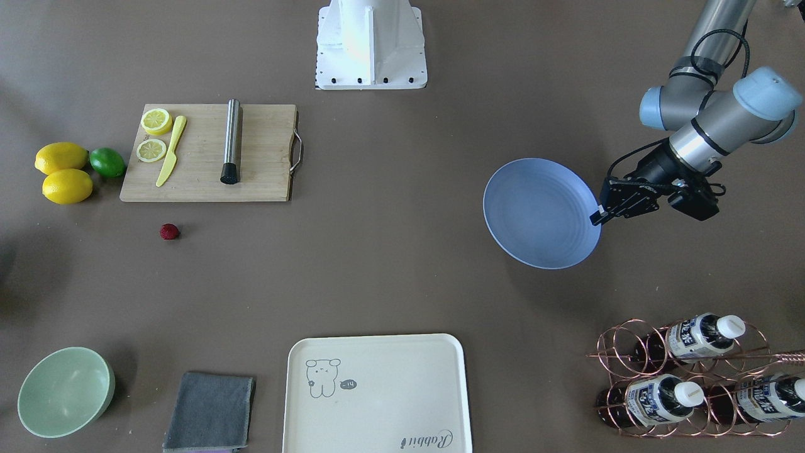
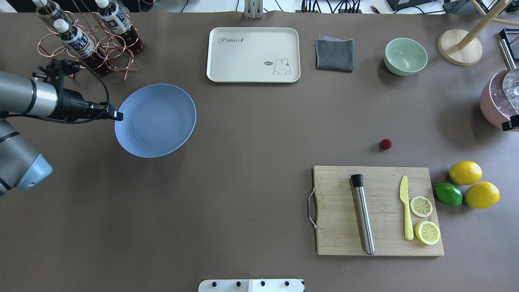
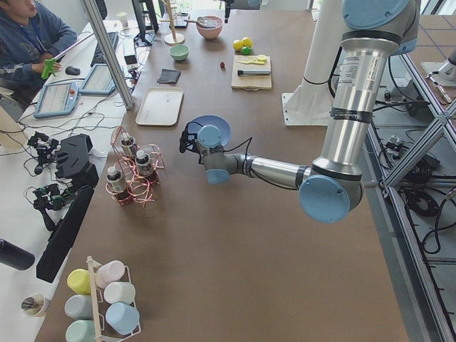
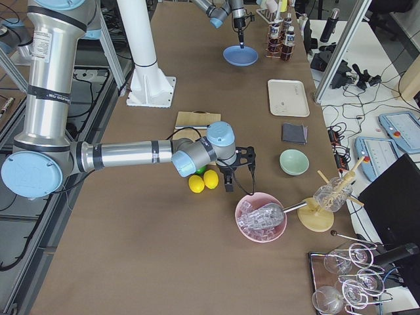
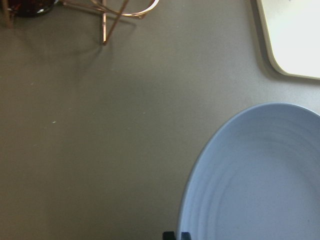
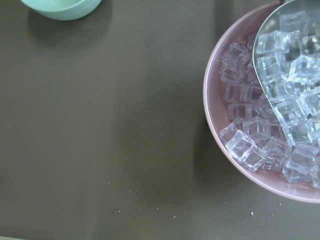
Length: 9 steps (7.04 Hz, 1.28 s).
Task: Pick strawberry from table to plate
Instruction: 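Push the blue plate inward with the left gripper while the right arm enters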
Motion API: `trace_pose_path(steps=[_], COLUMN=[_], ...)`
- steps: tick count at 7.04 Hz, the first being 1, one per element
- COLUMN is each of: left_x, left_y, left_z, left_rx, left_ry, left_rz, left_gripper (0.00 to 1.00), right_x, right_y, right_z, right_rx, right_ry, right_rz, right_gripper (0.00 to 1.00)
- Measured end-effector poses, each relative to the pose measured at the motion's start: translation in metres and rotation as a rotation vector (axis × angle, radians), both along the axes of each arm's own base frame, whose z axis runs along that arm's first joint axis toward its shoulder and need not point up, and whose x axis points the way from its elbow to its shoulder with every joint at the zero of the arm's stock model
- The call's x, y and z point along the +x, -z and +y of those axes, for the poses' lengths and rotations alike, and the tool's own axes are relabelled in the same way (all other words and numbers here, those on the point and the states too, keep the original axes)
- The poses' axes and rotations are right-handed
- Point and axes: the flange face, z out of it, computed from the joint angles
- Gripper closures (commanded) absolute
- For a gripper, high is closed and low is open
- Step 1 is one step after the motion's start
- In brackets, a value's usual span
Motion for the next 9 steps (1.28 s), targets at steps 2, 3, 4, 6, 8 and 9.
trace_pose_path(steps=[2, 3, 4, 6, 8, 9], left_x=[0.074, 0.111, 0.148, 0.193, 0.202, 0.201], left_y=[0.055, 0.082, 0.110, 0.142, 0.146, 0.146], left_z=[0.003, 0.013, 0.025, 0.045, 0.050, 0.051], left_rx=[-0.015, -0.022, -0.027, -0.032, -0.032, -0.031], left_ry=[0.029, 0.038, 0.046, 0.059, 0.059, 0.059], left_rz=[-0.009, -0.006, -0.015, -0.039, -0.047, -0.045], left_gripper=[1.00, 1.00, 1.00, 1.00, 0.02, 0.02], right_x=[0.000, 0.000, 0.000, -0.001, -0.003, -0.008], right_y=[0.000, 0.000, 0.000, 0.000, 0.002, 0.007], right_z=[0.000, -0.001, -0.001, -0.002, -0.003, -0.004], right_rx=[-0.001, -0.001, -0.001, 0.000, 0.006, 0.026], right_ry=[0.001, 0.001, 0.001, 0.002, 0.006, 0.018], right_rz=[-0.001, -0.001, -0.002, -0.003, -0.004, -0.011], right_gripper=[0.00, 0.00, 0.00, 0.00, 0.00, 0.00])
